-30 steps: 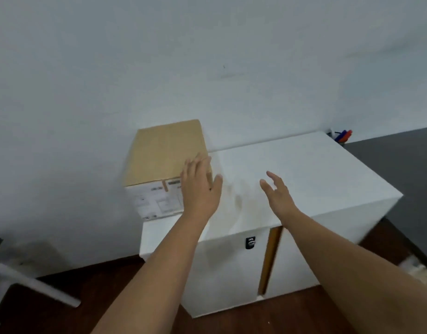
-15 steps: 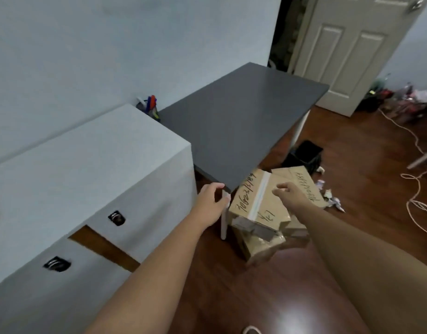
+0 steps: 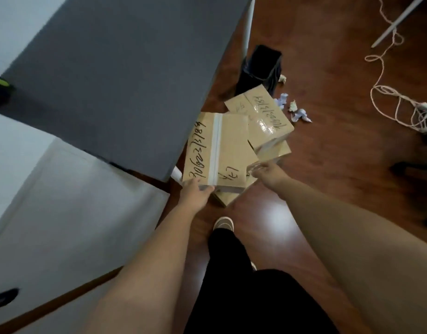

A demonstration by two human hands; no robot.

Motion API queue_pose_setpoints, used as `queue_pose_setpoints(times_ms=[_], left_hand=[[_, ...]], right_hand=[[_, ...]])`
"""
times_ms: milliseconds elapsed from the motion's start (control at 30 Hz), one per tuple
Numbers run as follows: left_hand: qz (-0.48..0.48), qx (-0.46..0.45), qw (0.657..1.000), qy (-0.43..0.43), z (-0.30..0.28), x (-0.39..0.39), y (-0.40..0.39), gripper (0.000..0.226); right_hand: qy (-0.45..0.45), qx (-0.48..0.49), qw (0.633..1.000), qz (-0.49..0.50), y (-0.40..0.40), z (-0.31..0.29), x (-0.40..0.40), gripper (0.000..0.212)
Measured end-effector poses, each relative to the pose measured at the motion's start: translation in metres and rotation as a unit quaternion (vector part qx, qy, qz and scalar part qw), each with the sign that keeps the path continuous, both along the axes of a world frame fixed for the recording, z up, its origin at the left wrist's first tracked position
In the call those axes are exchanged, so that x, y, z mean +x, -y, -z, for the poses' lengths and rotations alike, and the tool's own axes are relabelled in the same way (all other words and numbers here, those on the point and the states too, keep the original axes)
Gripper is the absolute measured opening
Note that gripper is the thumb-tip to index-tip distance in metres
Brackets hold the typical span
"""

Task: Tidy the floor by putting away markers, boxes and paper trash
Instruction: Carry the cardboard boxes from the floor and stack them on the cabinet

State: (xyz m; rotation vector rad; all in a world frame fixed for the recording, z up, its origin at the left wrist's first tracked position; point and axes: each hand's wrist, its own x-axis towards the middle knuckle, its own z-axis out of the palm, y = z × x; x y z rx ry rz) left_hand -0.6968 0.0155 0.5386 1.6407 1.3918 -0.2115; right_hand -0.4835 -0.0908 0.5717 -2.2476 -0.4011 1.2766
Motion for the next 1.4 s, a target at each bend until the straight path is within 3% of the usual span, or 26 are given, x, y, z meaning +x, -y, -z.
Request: queue_pose_setpoints(times_ms=[67,267,433,500,567,667,800,1033,1400], left_hand=[[0.023,0.019,0.999,-0.035,0.022,0.012,-0.019,0.065],[0.058,0.064,0.989,-0.116,0.078,0.036,-0.055,0.07],[-0.061,0.005,0.984,-0.168,0.115,0.05,-0.063,0.124],[-0.131,-0.012,0.977,-0.168,0.125,0.054,-0.062,0.134],[-0.172,-0.048,0.972,-0.155,0.131,0.058,-0.058,0.126],[-0.19,-0.04,0.975,-0.108,0.126,0.062,-0.048,0.108],[-0.159,-0.035,0.986,-0.039,0.085,0.079,-0.04,0.095],[-0.136,0.032,0.99,-0.021,-0.009,0.119,0.007,0.088],[-0.055,0.191,0.975,0.102,-0.202,0.201,0.002,0.089]], right_hand=[[-0.025,-0.009,0.999,0.019,-0.007,0.026,0.002,0.046],[-0.075,-0.054,0.995,0.038,-0.026,0.089,0.006,0.073],[-0.164,-0.055,0.979,0.106,-0.033,0.132,0.005,0.064],[-0.196,-0.034,0.965,0.17,-0.04,0.141,0.002,0.061],[-0.185,-0.027,0.956,0.225,-0.045,0.144,0.005,0.065],[-0.126,-0.041,0.97,0.204,-0.04,0.136,0.021,0.074],[-0.045,-0.034,0.987,0.15,-0.015,0.113,0.057,0.089],[-0.117,0.119,0.979,0.118,0.028,0.027,0.114,0.085],[-0.035,0.377,0.919,0.114,0.063,-0.161,0.164,0.085]])
